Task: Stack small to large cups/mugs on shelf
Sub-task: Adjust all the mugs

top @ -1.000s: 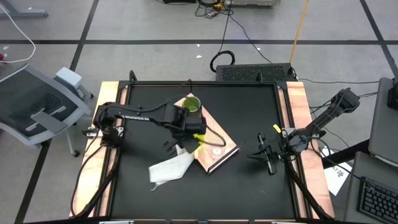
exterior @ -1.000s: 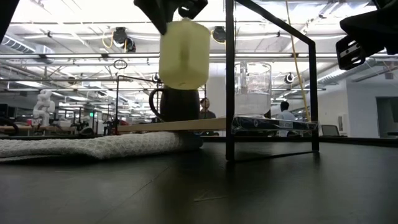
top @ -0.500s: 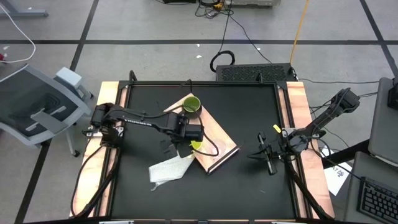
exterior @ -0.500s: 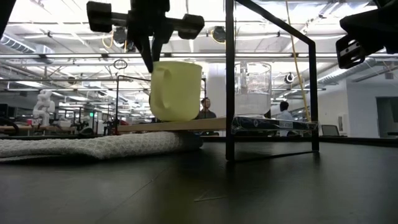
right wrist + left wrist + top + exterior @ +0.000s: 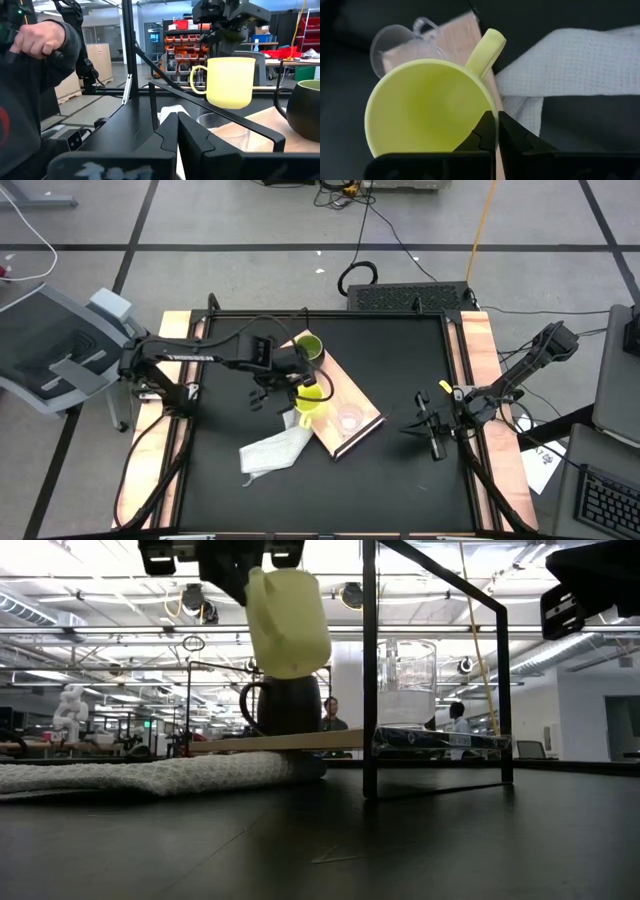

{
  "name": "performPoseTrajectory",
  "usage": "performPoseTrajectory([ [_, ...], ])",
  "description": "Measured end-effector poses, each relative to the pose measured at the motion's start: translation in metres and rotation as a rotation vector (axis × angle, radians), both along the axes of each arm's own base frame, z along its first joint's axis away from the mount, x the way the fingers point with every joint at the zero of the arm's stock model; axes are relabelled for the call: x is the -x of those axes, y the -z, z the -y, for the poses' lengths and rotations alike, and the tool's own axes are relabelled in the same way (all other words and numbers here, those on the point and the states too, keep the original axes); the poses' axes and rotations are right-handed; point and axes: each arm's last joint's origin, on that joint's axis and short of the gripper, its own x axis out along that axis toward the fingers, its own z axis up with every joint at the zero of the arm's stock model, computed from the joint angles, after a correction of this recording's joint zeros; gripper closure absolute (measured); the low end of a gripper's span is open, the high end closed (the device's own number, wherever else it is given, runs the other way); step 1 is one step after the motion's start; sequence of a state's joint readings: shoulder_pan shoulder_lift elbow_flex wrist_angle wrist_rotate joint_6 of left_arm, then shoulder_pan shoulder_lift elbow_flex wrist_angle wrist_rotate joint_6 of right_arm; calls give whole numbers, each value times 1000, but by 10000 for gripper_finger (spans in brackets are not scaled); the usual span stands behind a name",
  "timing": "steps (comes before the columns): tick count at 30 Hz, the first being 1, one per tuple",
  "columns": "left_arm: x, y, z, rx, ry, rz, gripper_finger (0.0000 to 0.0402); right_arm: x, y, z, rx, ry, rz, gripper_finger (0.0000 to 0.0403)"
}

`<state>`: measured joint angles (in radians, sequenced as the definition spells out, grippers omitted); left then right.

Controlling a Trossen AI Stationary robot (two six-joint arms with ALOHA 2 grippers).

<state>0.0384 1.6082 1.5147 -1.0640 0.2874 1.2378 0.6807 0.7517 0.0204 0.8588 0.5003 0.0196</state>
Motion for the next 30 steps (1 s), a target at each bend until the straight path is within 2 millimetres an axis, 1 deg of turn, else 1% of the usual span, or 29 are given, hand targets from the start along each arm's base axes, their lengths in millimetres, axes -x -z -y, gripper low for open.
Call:
performPoseTrajectory([
  [4, 2, 0, -5, 11, 24, -6, 399, 0, 0, 0, 0, 0, 2, 403],
  [13, 1, 4, -6, 11, 28, -27, 399, 0, 0, 0, 3, 0, 3, 403],
  [20, -6, 2, -5, 9, 28, 48, 399, 0, 0, 0, 5, 1, 1, 403],
  [24, -10, 10, -7, -3, 49, 27, 399, 0, 0, 0, 6, 0, 0, 403],
  [27, -12, 12, -11, 5, 54, 29, 399, 0, 0, 0, 6, 0, 0, 403],
  [30, -14, 19, -14, -6, 51, -12, 399, 0, 0, 0, 3, 0, -1, 403],
])
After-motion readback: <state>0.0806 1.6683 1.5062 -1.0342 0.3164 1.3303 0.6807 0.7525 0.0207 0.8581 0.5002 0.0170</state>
